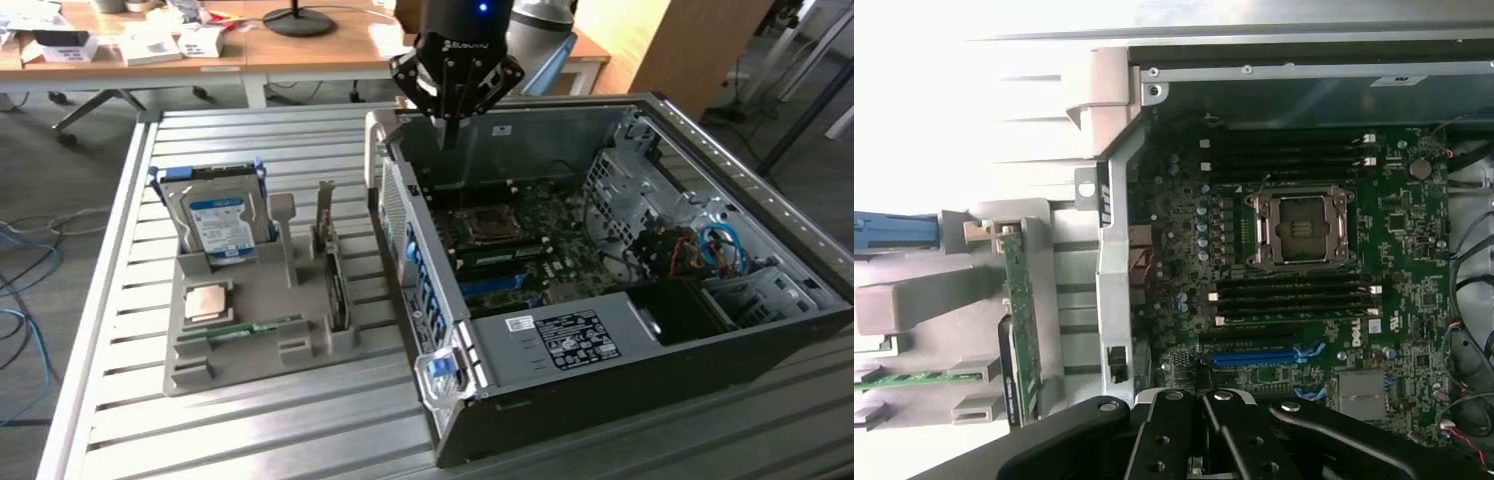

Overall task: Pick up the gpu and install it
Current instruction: 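Reach for the gpu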

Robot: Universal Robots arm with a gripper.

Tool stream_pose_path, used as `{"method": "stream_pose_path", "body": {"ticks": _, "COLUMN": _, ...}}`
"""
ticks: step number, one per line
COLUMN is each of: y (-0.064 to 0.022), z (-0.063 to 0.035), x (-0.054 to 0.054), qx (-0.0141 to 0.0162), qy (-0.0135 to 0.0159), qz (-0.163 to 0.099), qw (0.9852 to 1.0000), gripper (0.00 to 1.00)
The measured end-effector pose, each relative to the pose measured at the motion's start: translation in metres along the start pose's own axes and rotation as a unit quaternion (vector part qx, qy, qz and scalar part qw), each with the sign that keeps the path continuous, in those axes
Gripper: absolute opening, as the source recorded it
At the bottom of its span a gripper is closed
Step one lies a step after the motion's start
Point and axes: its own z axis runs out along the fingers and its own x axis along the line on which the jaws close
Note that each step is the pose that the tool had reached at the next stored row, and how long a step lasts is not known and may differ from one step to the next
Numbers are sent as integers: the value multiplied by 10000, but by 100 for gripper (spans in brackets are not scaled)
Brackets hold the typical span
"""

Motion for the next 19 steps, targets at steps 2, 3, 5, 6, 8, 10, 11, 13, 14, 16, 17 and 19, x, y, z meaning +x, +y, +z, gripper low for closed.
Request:
{"method": "stream_pose_path", "body": {"ticks": 2, "y": -2, "z": 0, "x": 36, "qx": 0, "qy": 0, "qz": 0, "qw": 10000, "gripper": 11}}
{"method": "stream_pose_path", "body": {"ticks": 3, "y": -3, "z": 0, "x": 55, "qx": 0, "qy": 0, "qz": 0, "qw": 10000, "gripper": 11}}
{"method": "stream_pose_path", "body": {"ticks": 5, "y": -5, "z": -1, "x": 93, "qx": 0, "qy": 0, "qz": 0, "qw": 10000, "gripper": 11}}
{"method": "stream_pose_path", "body": {"ticks": 6, "y": -6, "z": 0, "x": 112, "qx": 0, "qy": 0, "qz": 0, "qw": 10000, "gripper": 11}}
{"method": "stream_pose_path", "body": {"ticks": 8, "y": -7, "z": 0, "x": 149, "qx": 0, "qy": 0, "qz": 0, "qw": 10000, "gripper": 11}}
{"method": "stream_pose_path", "body": {"ticks": 10, "y": -9, "z": 0, "x": 188, "qx": 0, "qy": 0, "qz": 0, "qw": 10000, "gripper": 11}}
{"method": "stream_pose_path", "body": {"ticks": 11, "y": -10, "z": 0, "x": 206, "qx": 0, "qy": 0, "qz": 0, "qw": 10000, "gripper": 11}}
{"method": "stream_pose_path", "body": {"ticks": 13, "y": -11, "z": -1, "x": 243, "qx": 0, "qy": 0, "qz": 0, "qw": 10000, "gripper": 11}}
{"method": "stream_pose_path", "body": {"ticks": 14, "y": -11, "z": 0, "x": 262, "qx": 0, "qy": 0, "qz": 0, "qw": 10000, "gripper": 11}}
{"method": "stream_pose_path", "body": {"ticks": 16, "y": -12, "z": -1, "x": 301, "qx": 0, "qy": 0, "qz": 0, "qw": 10000, "gripper": 11}}
{"method": "stream_pose_path", "body": {"ticks": 17, "y": -13, "z": -1, "x": 319, "qx": 0, "qy": 0, "qz": 0, "qw": 10000, "gripper": 11}}
{"method": "stream_pose_path", "body": {"ticks": 19, "y": -14, "z": -1, "x": 356, "qx": 0, "qy": 0, "qz": 0, "qw": 10000, "gripper": 11}}
